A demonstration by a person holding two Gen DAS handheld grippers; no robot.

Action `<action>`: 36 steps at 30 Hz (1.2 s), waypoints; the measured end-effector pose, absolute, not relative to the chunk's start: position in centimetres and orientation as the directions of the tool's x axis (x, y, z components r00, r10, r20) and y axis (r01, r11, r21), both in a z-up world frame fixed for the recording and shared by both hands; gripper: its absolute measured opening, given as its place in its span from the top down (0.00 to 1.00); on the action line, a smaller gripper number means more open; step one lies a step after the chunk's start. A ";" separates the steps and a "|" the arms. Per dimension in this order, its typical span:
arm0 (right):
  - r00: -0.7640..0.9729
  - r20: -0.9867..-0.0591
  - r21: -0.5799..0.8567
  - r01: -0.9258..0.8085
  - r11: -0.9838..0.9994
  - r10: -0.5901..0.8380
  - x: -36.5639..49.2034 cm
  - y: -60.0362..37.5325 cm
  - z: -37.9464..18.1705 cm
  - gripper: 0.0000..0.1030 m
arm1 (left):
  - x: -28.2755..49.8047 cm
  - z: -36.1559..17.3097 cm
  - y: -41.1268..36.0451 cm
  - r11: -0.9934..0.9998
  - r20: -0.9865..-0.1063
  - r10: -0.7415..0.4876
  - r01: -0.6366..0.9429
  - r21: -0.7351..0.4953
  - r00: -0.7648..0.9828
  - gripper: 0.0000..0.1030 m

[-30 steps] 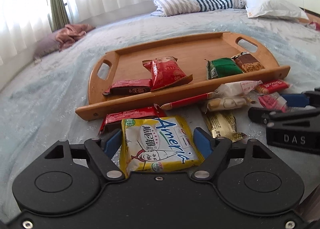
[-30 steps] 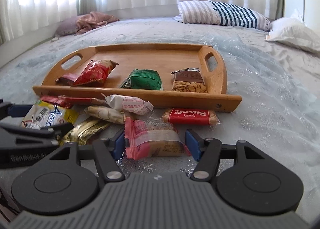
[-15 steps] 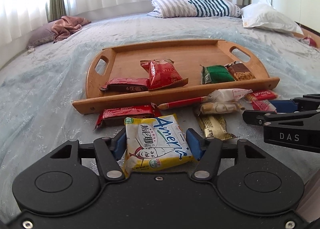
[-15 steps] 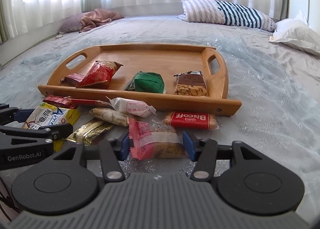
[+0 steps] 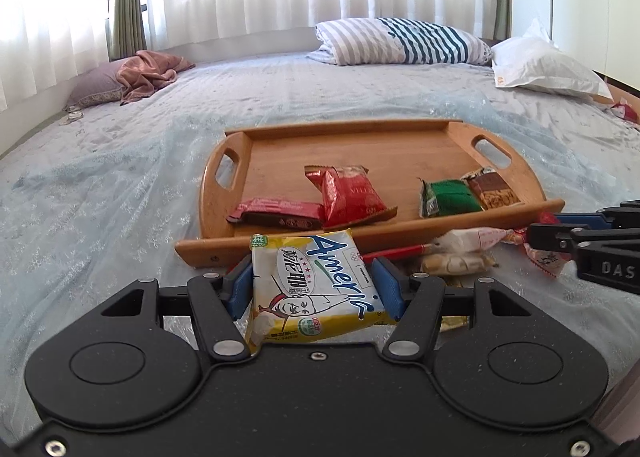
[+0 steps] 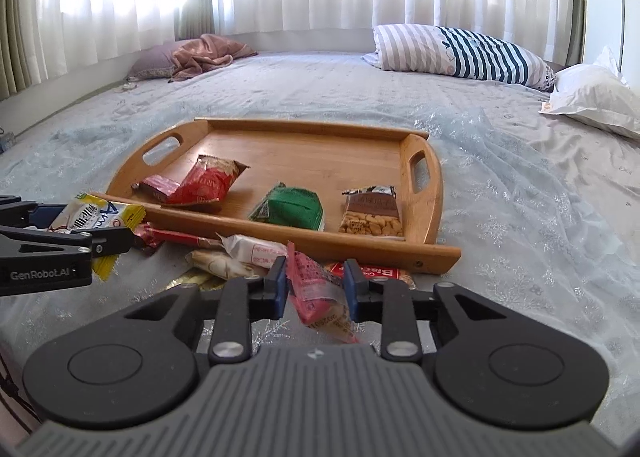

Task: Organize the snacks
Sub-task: 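Carry the Ameria packet and pastry onto the tray and open both tools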

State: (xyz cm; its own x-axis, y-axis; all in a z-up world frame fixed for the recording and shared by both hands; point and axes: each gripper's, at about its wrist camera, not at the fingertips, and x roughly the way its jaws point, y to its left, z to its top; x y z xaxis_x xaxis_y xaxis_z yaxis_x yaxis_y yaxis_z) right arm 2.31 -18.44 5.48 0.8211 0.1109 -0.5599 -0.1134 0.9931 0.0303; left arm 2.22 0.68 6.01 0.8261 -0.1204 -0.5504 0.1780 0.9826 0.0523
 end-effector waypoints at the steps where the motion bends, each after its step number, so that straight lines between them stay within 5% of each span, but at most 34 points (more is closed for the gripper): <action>1: 0.826 -0.552 0.040 -0.114 0.993 0.117 2.2 -18.6 5.9 0.74 | 2.3 6.1 0.7 0.982 -0.547 -0.122 0.179 0.053 0.828 0.42; 6: 0.851 -0.495 0.120 -0.135 0.983 0.177 1.7 -19.7 7.8 0.88 | 3.0 6.5 0.7 0.983 -0.528 -0.135 0.182 0.037 0.839 0.42; 11: 0.870 -0.455 0.113 -0.154 0.982 0.189 2.2 -19.6 9.0 0.89 | 3.6 7.0 0.5 0.981 -0.509 -0.151 0.191 0.028 0.848 0.42; 12: 0.869 -0.459 0.117 -0.149 0.982 0.186 2.5 -19.6 9.1 0.80 | 3.7 7.2 0.4 0.981 -0.504 -0.154 0.193 0.026 0.850 0.42; 13: 0.864 -0.468 0.123 -0.143 0.982 0.184 2.7 -19.5 9.1 0.61 | 3.7 7.2 0.4 0.981 -0.501 -0.155 0.194 0.026 0.851 0.42; 16: 0.837 -0.502 0.178 -0.146 0.973 0.217 2.9 -20.0 8.4 0.36 | 3.8 7.3 0.3 0.981 -0.500 -0.155 0.192 0.023 0.852 0.42; 25: 0.710 -0.658 0.214 -0.144 0.966 0.251 1.2 -19.7 4.1 0.20 | 4.1 6.0 0.7 0.984 -0.541 -0.147 0.178 0.005 0.828 0.43; 29: 0.716 -0.665 0.147 -0.152 0.977 0.211 0.8 -18.7 2.9 0.20 | 3.9 5.6 0.8 0.983 -0.549 -0.148 0.181 0.007 0.823 0.43; 33: 0.727 -0.651 0.106 -0.197 0.975 0.218 0.8 -18.0 2.8 0.50 | 3.8 5.6 0.8 0.984 -0.547 -0.142 0.180 0.016 0.825 0.45; 36: 0.729 -0.647 0.095 -0.213 0.973 0.223 0.8 -17.8 3.0 0.54 | 3.7 5.7 0.9 0.985 -0.537 -0.140 0.174 0.013 0.832 0.46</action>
